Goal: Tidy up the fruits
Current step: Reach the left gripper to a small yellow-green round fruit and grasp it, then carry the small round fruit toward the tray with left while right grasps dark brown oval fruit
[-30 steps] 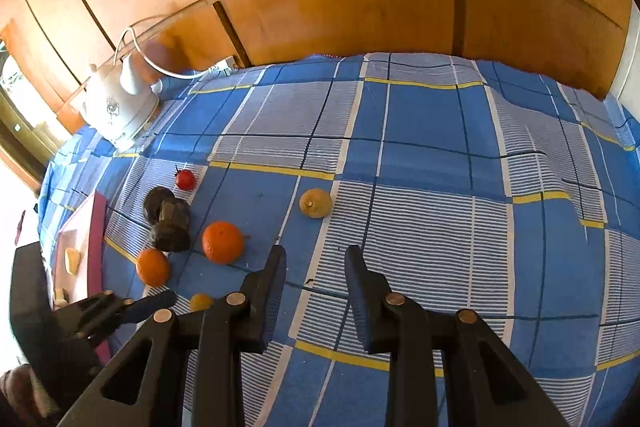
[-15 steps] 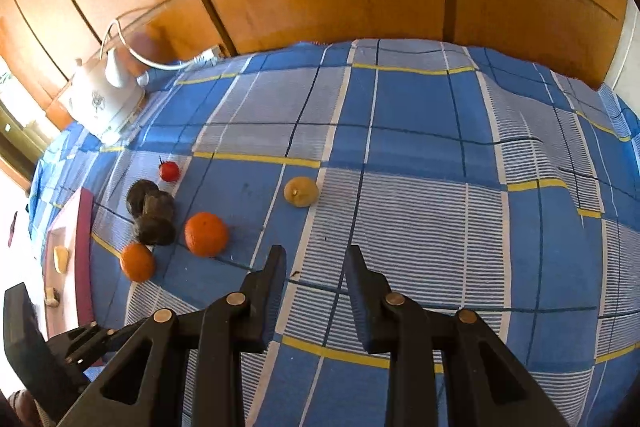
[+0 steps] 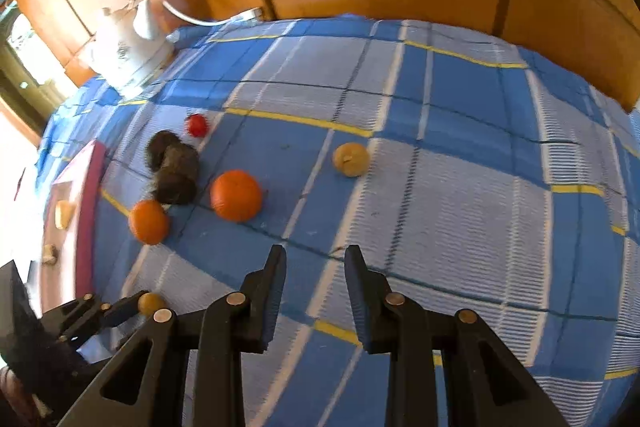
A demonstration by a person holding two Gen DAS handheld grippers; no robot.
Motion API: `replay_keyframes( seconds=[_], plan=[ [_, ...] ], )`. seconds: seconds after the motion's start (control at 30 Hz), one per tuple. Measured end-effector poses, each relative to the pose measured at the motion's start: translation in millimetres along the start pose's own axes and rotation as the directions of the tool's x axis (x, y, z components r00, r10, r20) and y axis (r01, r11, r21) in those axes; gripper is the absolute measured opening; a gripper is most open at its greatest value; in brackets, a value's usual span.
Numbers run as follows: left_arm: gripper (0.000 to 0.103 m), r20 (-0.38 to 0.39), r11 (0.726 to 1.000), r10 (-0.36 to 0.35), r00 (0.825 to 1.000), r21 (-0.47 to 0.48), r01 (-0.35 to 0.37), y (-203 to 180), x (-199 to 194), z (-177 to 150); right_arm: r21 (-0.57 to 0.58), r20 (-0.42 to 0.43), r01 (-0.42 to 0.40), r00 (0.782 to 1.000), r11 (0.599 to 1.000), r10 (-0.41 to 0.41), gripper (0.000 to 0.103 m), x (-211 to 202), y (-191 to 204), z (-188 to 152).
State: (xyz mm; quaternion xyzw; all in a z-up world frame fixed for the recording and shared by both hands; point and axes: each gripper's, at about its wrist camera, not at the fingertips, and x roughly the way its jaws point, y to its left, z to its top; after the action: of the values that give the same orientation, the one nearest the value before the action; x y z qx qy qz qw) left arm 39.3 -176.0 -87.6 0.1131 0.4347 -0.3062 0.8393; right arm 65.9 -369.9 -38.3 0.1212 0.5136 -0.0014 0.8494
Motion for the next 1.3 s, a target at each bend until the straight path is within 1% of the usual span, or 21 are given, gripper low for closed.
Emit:
replay_keyframes(
  seconds=[0.17,0.33,0.43,0.47,0.6,0.67,0.7,0.83,0.9,0.93,1.0,1.03,1.07,1.13,1.2,1.3],
  plan=[
    [0.025,0.008,1.000,-0.020,1.000,-0.010,0.020,3.3,-1.1,-1.1,-0.024,-0.003,-0.082,0.997,0.996,0.082,0.030,-1.1,22.0,1.3],
    [0.025,0.017,1.000,-0.028,0.999,-0.008,0.028,3.7,-1.4,-1.7,-0.068,-0.019,-0.140,0.990,0.988,0.139,0.030,3.6,52.3,10.7],
    [0.025,0.022,0.999,-0.036,0.999,-0.010,0.037,4.8,-2.0,-2.4,-0.109,-0.026,-0.154,0.988,0.982,0.152,0.031,8.6,75.0,18.9],
    [0.025,0.024,0.999,-0.040,0.999,-0.012,0.040,5.2,-2.2,-2.5,-0.120,-0.030,-0.157,0.988,0.980,0.154,0.034,11.6,81.2,21.2],
    [0.026,0.030,0.998,-0.051,0.998,-0.018,0.052,6.9,-2.2,-3.0,-0.171,-0.051,-0.160,0.987,0.972,0.154,0.041,25.5,104.2,31.9],
    [0.026,0.032,0.998,-0.059,0.998,-0.025,0.059,8.2,-2.1,-3.1,-0.200,-0.068,-0.154,0.987,0.968,0.143,0.056,36.4,114.1,37.5],
    [0.026,0.033,0.998,-0.062,0.998,-0.028,0.063,9.0,-1.9,-3.2,-0.211,-0.073,-0.147,0.988,0.966,0.134,0.058,40.9,117.2,39.8],
    [0.026,0.038,0.997,-0.072,0.997,-0.038,0.074,11.2,-1.3,-3.8,-0.251,-0.099,-0.104,0.992,0.962,0.082,0.058,65.5,130.1,52.3],
    [0.026,0.039,0.996,-0.078,0.996,-0.042,0.080,12.8,-1.5,-4.1,-0.274,-0.128,-0.089,0.990,0.958,0.055,0.058,78.0,135.0,54.3],
    [0.027,0.040,0.996,-0.079,0.996,-0.044,0.081,13.5,-1.6,-4.3,-0.289,-0.139,-0.064,0.990,0.955,0.024,0.059,86.2,137.8,54.7],
    [0.027,0.042,0.995,-0.084,0.996,-0.049,0.086,15.2,-1.9,-5.0,-0.283,-0.148,-0.062,0.989,0.957,0.020,0.059,92.1,137.8,55.8],
    [0.027,0.042,0.995,-0.085,0.995,-0.051,0.088,15.9,-2.4,-5.3,-0.276,-0.146,-0.059,0.989,0.959,0.019,0.055,92.6,137.0,56.1],
    [0.027,0.043,0.995,-0.087,0.995,-0.053,0.089,16.3,-2.5,-5.4,-0.274,-0.140,-0.053,0.990,0.960,0.014,0.048,91.7,135.5,55.9],
    [0.027,0.044,0.995,-0.085,0.995,-0.050,0.088,16.9,-3.0,-5.9,-0.261,-0.140,-0.066,0.990,0.963,0.030,0.048,87.9,131.6,54.3],
    [0.027,0.045,0.995,-0.082,0.996,-0.047,0.084,16.7,-3.4,-6.4,-0.265,-0.110,-0.047,0.994,0.963,0.019,0.048,77.7,128.2,51.5],
    [0.027,0.044,0.996,-0.080,0.996,-0.046,0.082,16.6,-4.5,-6.3,-0.243,-0.049,-0.047,0.998,0.969,0.036,0.048,49.1,117.7,46.5]
  ],
)
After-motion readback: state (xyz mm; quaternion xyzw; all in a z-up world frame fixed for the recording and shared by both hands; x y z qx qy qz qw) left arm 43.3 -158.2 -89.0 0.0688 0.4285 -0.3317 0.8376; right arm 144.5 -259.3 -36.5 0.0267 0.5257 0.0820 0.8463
